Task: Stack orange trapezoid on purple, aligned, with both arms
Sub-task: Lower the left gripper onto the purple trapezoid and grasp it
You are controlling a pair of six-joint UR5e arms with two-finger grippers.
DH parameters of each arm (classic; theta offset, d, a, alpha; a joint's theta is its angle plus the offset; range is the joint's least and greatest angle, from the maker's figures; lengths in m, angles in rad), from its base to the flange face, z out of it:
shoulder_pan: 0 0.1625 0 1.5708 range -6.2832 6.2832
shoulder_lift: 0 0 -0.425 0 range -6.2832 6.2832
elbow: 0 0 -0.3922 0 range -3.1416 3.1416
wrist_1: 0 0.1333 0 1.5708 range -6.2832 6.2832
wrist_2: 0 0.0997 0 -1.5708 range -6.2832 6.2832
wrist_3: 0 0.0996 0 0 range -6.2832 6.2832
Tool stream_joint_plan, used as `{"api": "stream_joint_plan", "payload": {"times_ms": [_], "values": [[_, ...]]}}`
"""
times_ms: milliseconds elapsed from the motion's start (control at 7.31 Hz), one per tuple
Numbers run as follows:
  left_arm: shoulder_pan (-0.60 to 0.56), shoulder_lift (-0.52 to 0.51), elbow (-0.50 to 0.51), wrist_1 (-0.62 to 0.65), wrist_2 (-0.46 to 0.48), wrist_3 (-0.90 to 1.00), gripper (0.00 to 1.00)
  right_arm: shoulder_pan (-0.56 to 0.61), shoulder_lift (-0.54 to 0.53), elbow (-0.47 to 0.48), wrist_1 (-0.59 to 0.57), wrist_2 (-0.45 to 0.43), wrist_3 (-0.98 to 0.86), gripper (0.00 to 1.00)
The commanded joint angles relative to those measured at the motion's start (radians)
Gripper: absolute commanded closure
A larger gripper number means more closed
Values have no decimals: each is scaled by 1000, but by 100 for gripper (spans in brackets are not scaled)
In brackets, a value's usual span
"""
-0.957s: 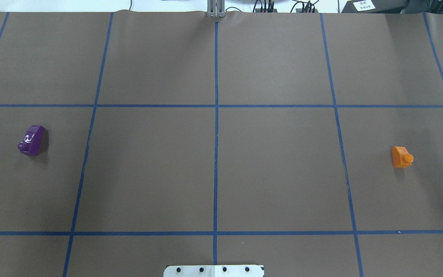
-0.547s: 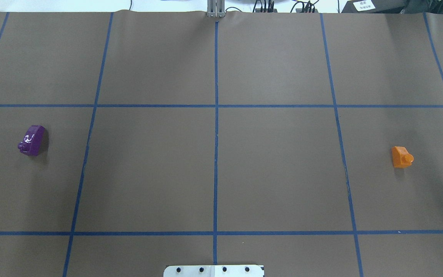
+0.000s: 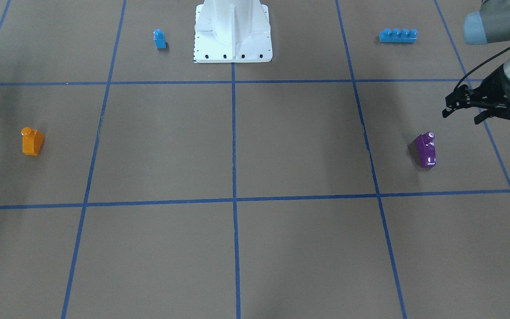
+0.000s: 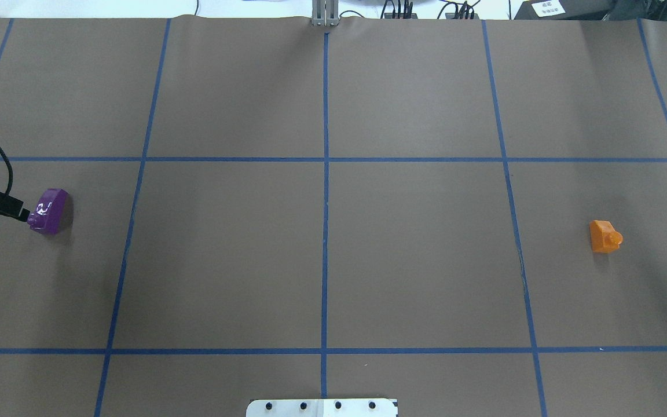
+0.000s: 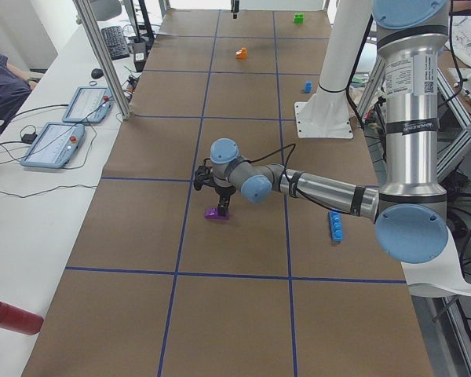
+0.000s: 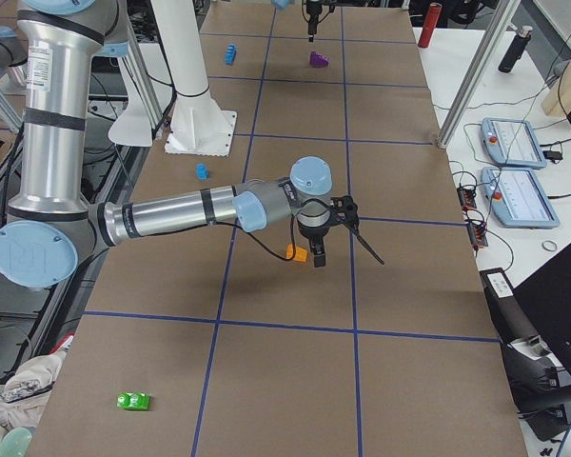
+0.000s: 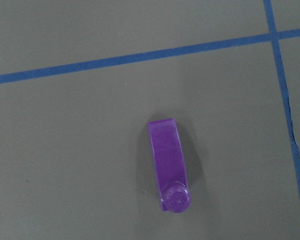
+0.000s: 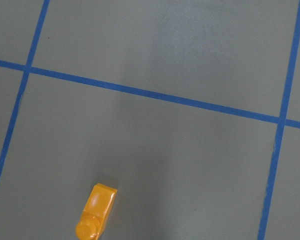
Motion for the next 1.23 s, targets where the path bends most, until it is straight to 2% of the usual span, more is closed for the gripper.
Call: {"api": "stream_joint_plan", "payload": {"times_ms": [0, 137, 410, 547, 684, 957, 1094], "values": [[32, -14, 99, -113, 35, -52, 0, -1, 0, 0, 1, -1, 1, 0], [47, -16, 118, -143, 40, -92, 5, -1, 0, 0, 1, -1, 0, 0], [92, -52, 129, -158, 43, -190, 7, -1, -1, 0, 1, -1, 0, 0], [98, -64, 147, -161, 93, -195, 11, -1, 0, 0, 1, -1, 0, 0], [109, -80, 158, -161, 112, -195, 30, -1, -1, 0, 1, -1, 1, 0], [110, -83, 157, -155, 109, -187, 99, -1, -1, 0, 1, -1, 1, 0], [110, -80, 157, -155, 112, -183, 100, -1, -1, 2, 1, -1, 1, 0]]}}
